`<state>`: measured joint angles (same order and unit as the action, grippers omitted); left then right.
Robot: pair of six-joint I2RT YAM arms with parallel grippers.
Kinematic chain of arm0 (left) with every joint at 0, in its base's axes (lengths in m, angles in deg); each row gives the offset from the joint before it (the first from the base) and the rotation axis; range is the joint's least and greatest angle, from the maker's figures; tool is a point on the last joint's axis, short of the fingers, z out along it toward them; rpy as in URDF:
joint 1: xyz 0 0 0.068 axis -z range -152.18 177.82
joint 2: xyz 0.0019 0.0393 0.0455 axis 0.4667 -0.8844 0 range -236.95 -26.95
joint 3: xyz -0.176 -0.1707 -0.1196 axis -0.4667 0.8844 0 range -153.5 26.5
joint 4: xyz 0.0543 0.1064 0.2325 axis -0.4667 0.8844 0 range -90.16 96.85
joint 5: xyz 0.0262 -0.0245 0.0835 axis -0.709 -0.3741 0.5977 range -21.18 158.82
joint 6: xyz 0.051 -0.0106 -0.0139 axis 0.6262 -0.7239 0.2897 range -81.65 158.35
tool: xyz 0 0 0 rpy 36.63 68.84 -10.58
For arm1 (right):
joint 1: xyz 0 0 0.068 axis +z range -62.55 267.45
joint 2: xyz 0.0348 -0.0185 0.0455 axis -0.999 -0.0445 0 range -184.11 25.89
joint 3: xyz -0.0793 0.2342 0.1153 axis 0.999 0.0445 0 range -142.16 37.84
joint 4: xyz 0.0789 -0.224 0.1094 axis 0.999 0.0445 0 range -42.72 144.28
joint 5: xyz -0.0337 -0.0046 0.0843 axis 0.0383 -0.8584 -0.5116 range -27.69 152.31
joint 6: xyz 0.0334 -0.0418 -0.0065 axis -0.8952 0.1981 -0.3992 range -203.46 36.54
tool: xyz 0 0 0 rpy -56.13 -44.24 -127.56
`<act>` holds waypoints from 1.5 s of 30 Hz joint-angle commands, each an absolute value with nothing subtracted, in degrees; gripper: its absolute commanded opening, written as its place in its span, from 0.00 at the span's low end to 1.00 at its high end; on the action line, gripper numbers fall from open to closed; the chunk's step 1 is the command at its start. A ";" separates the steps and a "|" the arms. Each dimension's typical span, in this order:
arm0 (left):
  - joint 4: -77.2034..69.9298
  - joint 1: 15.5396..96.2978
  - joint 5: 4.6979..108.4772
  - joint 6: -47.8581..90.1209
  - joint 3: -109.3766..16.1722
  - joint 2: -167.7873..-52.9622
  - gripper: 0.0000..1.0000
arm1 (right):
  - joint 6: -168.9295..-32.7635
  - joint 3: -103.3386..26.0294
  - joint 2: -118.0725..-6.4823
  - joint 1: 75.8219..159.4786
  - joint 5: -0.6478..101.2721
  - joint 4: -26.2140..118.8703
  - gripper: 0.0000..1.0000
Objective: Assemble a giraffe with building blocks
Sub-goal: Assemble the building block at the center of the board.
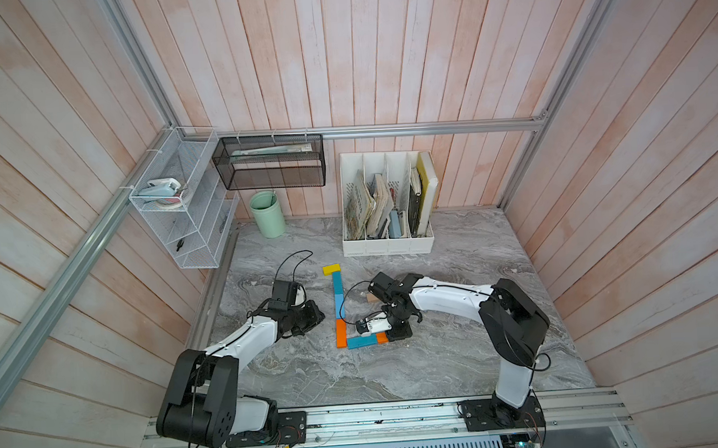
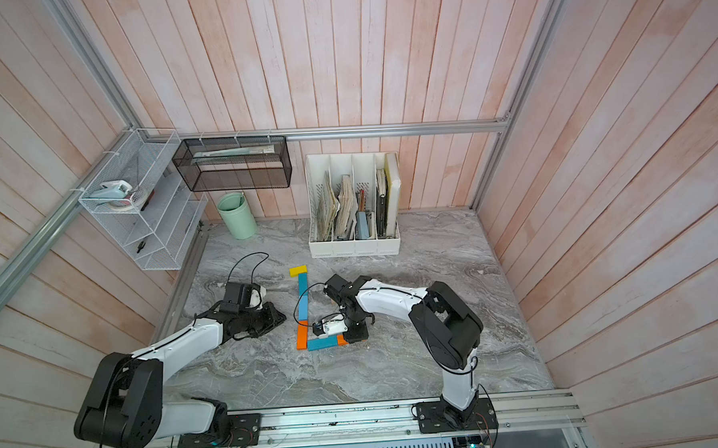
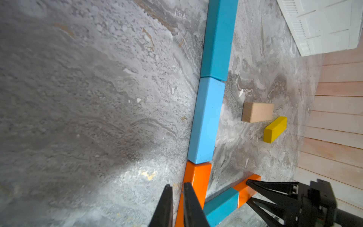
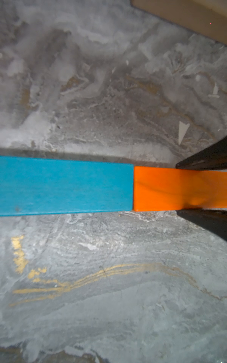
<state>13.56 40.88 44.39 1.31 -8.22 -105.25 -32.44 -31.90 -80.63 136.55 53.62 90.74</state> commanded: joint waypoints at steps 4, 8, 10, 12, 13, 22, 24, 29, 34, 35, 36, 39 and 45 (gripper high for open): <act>13.68 40.65 44.42 2.40 -9.36 -104.58 0.16 | -33.93 -28.38 -78.05 137.20 56.12 90.10 0.32; 13.58 40.58 44.47 2.32 -9.29 -104.46 0.16 | -34.53 -26.94 -76.42 137.28 57.36 88.34 0.98; 13.61 40.60 44.47 2.31 -9.20 -104.46 0.16 | -34.85 -26.27 -75.36 137.37 57.82 86.73 0.98; 13.57 40.64 44.47 2.32 -9.14 -104.39 0.16 | -35.00 -26.47 -74.95 137.54 57.82 86.75 0.98; 13.63 40.59 44.45 2.32 -9.12 -104.38 0.16 | -35.27 -26.76 -74.63 137.63 57.51 86.69 0.98; 13.82 40.65 44.56 2.32 -9.01 -104.02 0.16 | -48.75 -29.41 -60.93 136.93 63.04 74.21 0.98; 13.91 40.59 44.73 2.32 -9.01 -103.93 0.16 | -61.30 -27.34 -56.58 137.05 76.81 64.22 0.98; 12.93 40.61 44.43 1.88 -8.59 -103.94 0.16 | -86.17 -38.95 -60.29 131.42 83.54 81.60 0.98; 12.65 40.64 43.77 1.76 -7.66 -103.47 0.16 | -98.12 -31.80 -59.09 127.48 75.48 83.42 0.00; 12.66 40.63 43.77 1.79 -7.34 -103.27 0.16 | -99.62 -30.03 -58.63 126.74 73.85 83.41 0.00; 12.59 40.64 43.76 1.79 -6.92 -102.92 0.16 | -101.58 -27.85 -58.03 126.11 72.30 83.07 0.00; 12.41 40.65 43.68 1.74 -5.90 -102.62 0.16 | -107.52 -22.98 -57.58 124.76 66.57 82.28 0.00; 12.06 40.57 43.40 1.53 -5.38 -102.53 0.16 | -113.44 -17.46 -60.63 124.47 56.70 78.08 0.00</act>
